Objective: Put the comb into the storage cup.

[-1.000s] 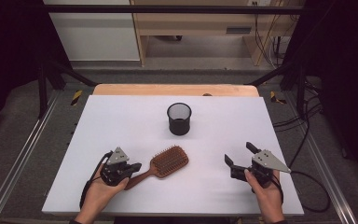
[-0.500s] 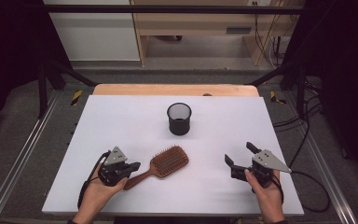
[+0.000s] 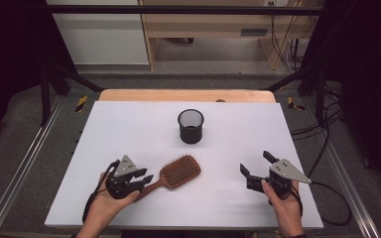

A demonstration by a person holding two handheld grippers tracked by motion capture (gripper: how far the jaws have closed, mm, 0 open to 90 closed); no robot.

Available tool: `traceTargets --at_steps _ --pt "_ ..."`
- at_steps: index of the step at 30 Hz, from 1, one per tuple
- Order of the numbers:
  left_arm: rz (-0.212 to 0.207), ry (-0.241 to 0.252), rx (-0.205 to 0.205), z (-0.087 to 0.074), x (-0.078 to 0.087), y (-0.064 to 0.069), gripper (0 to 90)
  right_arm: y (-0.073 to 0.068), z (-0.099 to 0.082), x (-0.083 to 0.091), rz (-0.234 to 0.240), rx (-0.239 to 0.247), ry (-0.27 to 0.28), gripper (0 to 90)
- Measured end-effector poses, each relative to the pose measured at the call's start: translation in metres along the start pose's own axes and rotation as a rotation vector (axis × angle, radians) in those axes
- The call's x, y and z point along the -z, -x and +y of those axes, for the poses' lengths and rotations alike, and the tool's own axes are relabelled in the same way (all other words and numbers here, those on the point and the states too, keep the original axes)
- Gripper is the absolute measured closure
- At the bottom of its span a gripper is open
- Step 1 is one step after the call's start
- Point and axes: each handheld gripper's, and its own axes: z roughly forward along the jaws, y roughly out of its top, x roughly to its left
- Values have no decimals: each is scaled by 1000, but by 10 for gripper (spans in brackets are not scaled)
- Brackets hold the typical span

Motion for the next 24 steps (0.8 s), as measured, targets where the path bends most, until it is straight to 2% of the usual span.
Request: traceTargets --at_steps 1,2,4,5,6,9,12,15,19,24 --pt "0 1 -4 1 0 1 535 0 0 0 0 -2 0 71" --pt "2 3 -9 2 0 2 535 0 0 0 0 -2 0 71" --pt "2 12 -18 4 1 4 484 0 0 0 -2 -3 1 71" --pt "1 15 -20 5 2 4 426 1 0 0 -3 -5 0 71" --pt "-1 18 -18 7 3 5 426 1 0 0 -3 -5 0 71" --pt "0 11 -25 12 4 7 306 1 0 1 -3 -7 1 69" --pt "1 -8 -34 17 3 8 153 1 0 1 -3 -7 2 68" --pt "-4 -41 -50 19 -1 11 66 1 0 1 -2 -7 2 66" --pt "-22 -118 -105 19 -10 15 52 1 0 1 0 -6 1 65" --pt "-23 -192 -135 18 -19 18 55 1 0 1 1 -14 -3 62"
